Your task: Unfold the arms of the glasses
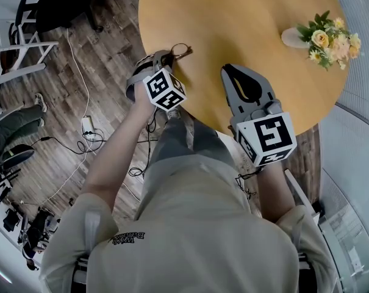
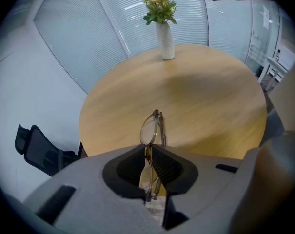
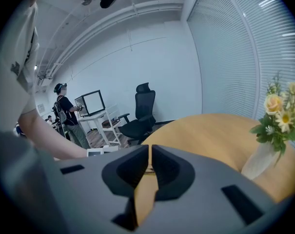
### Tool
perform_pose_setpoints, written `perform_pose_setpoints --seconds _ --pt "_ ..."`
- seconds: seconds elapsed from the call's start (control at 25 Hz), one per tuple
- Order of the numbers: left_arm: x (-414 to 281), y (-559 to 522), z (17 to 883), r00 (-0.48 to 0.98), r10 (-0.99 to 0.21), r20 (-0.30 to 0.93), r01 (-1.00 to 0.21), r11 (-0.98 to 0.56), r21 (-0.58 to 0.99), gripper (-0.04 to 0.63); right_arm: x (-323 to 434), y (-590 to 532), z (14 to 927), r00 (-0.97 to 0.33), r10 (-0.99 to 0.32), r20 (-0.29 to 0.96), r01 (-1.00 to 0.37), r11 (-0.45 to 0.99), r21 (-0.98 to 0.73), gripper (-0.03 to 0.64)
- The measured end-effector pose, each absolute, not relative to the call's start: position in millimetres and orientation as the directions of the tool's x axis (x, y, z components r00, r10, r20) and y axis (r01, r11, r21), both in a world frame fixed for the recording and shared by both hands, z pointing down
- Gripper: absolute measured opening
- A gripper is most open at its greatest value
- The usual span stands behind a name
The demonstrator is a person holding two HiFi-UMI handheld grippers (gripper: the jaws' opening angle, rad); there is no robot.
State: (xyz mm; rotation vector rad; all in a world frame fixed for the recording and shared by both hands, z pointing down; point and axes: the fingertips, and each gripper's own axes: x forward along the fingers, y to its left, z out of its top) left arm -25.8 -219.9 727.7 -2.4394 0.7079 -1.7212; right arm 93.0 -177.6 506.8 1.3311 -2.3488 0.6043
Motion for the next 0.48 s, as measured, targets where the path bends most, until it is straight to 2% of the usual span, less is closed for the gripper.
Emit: perform_pose_setpoints --seconds 0.28,0.48 --pt "-21 -229 701 0.327 -0.441 0.836 -0.401 -0.866 -0.300 0.040 96 -181 499 -0.475 -0.722 0.504 -0.873 0.459 -0.165 0.040" --pt "-18 -239 662 0.400 -0.485 0.778 -0.499 -0.827 -0.259 0.040 102 -188 485 -0.462 -0.745 0.481 -0.880 0.454 -0.141 0.040"
